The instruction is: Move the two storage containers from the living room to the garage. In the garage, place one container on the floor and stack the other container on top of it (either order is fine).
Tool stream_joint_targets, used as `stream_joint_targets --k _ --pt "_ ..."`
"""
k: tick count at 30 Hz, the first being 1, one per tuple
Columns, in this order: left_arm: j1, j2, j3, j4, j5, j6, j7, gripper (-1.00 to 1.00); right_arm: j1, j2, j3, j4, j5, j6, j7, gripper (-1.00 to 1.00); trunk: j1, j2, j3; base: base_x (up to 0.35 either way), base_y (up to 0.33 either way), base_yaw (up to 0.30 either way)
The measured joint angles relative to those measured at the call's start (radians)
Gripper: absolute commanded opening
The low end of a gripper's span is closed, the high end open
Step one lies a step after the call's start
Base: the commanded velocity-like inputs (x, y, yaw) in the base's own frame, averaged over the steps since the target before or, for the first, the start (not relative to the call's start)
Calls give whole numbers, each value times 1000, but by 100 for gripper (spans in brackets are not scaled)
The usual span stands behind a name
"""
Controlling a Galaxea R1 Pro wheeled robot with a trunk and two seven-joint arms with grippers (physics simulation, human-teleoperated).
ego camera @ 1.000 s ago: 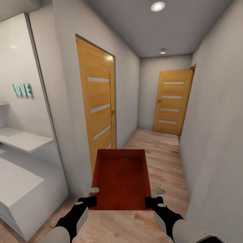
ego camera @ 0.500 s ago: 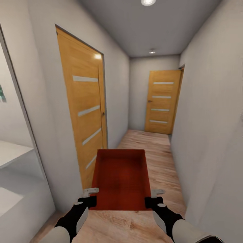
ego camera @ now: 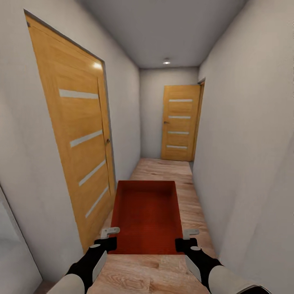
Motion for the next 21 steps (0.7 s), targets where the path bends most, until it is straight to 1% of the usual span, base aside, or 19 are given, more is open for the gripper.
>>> stream_joint_targets --k 4,7,17,21 --pt "0 0 2 0 0 -1 0 -100 0 0 0 0 0 0 0 -100 0 0 0 304 71 -255" --pt "0 -2 11 11 -1 -12 -2 -100 0 0 4 2 0 -1 0 -100 0 0 0 304 71 -255" --pt "0 -1 9 10 -1 -12 -1 -100 0 0 4 1 0 -2 0 -100 0 0 0 304 72 -253" --pt "0 -2 9 10 -1 -12 -1 -100 0 0 4 1 0 -1 0 -100 0 0 0 302 71 -122"
